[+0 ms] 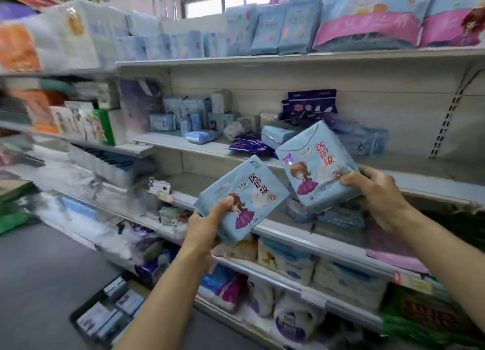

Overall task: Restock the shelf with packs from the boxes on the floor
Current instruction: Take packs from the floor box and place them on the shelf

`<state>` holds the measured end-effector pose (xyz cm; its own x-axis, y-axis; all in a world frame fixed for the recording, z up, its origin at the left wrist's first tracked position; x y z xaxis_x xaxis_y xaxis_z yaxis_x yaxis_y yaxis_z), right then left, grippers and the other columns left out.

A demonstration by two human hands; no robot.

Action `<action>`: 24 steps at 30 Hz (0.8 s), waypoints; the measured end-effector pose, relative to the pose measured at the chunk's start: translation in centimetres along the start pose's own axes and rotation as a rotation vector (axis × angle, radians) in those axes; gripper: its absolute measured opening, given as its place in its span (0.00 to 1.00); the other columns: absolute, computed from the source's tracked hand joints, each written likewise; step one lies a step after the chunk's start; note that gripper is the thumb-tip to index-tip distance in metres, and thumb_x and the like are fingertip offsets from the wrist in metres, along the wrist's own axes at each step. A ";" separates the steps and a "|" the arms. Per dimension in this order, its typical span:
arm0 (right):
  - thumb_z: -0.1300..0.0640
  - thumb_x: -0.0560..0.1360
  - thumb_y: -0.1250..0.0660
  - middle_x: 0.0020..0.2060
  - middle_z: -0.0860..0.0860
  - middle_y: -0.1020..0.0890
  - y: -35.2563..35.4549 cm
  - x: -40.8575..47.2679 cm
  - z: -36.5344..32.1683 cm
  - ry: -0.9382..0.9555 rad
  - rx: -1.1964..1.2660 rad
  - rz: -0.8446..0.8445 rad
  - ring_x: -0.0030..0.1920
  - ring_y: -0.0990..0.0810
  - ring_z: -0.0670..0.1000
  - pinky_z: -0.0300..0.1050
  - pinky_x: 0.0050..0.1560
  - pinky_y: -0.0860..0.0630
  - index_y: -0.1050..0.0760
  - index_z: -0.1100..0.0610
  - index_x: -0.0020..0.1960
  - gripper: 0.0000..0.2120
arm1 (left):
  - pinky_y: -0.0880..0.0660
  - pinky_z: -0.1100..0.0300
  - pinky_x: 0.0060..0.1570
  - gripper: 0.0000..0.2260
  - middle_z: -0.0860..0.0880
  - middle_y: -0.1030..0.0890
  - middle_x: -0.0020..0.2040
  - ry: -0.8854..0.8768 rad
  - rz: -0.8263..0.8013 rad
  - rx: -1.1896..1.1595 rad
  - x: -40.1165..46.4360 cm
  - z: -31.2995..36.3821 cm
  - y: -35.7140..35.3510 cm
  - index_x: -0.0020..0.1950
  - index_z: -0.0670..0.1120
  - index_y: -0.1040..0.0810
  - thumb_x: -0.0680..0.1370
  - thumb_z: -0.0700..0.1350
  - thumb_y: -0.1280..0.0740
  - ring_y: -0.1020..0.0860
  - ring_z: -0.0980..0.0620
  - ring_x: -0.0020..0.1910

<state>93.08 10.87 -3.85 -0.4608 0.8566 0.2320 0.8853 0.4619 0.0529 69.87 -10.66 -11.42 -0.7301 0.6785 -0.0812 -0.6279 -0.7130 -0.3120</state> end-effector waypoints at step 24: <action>0.55 0.71 0.30 0.53 0.61 0.20 -35.0 7.4 11.2 -0.267 0.132 -0.510 0.51 0.20 0.59 0.51 0.47 0.21 0.24 0.58 0.52 0.12 | 0.18 0.49 0.46 0.24 0.43 0.14 0.46 0.062 0.540 -0.054 7.0 2.1 27.3 0.57 0.42 0.19 0.70 0.59 0.27 0.15 0.45 0.42</action>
<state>57.98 3.67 -14.88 -0.8412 0.5389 -0.0448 0.5404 0.8408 -0.0324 47.04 -25.74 -18.53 -0.9265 0.2289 -0.2985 -0.1524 -0.9539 -0.2584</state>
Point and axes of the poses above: each hand's wrist, its own x-axis towards the middle knuckle, its own y-axis out of the back of the hand, z = x × y, the point moved 6 cm from there along x, towards the middle knuckle
